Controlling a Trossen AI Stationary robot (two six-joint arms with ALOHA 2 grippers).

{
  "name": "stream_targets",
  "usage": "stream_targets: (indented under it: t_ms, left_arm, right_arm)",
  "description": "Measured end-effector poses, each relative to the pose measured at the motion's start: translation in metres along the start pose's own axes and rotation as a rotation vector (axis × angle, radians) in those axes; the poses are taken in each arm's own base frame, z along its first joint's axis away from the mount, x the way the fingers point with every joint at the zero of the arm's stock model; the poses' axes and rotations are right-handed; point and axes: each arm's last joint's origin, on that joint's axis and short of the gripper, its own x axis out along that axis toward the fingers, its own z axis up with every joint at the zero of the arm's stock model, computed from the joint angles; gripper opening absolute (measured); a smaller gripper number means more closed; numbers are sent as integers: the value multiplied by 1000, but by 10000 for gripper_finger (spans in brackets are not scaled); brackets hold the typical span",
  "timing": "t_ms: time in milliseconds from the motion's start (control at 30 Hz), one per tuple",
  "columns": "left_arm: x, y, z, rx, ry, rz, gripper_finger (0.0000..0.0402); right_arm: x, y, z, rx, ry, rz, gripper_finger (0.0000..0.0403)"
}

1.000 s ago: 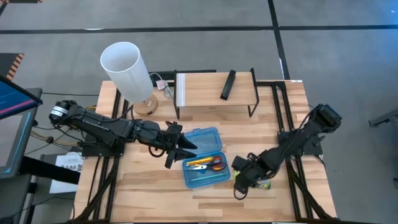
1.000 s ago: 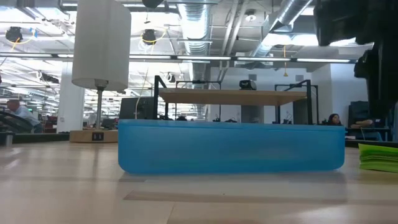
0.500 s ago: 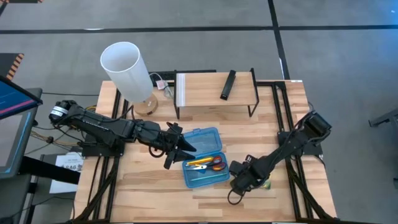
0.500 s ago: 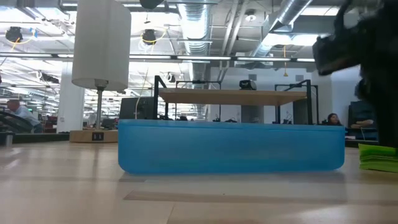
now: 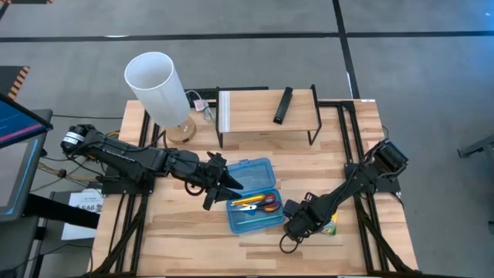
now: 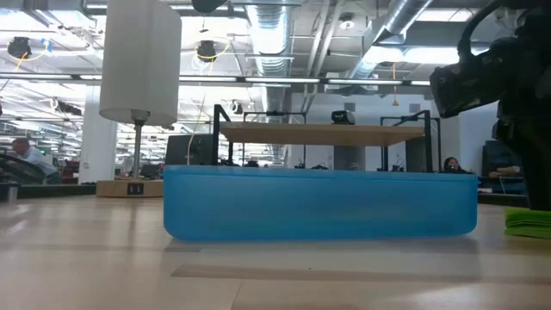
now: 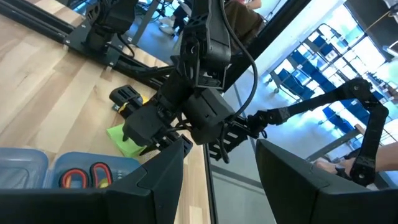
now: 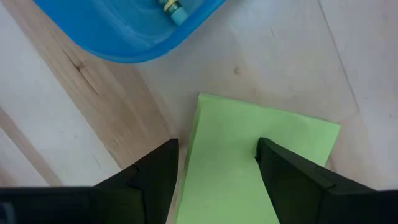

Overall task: Pack school essentials
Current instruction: Put the green sticky notes into the blue supply box

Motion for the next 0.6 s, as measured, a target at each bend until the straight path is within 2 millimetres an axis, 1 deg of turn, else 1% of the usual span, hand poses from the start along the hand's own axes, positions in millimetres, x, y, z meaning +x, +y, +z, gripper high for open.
stream_targets:
  t_ms: [100, 400, 600]
  left_arm:
    - [0, 0, 0, -2, 3, -5, 187]
    - [0, 0, 0, -12, 5, -6, 187]
    - [0, 0, 0, -21, 5, -6, 187]
  right_arm:
    - [0, 0, 0, -1, 1, -2, 223]
    - [-4, -1, 0, -7, -7, 16, 135]
    - [-9, 0, 0, -15, -17, 44, 104]
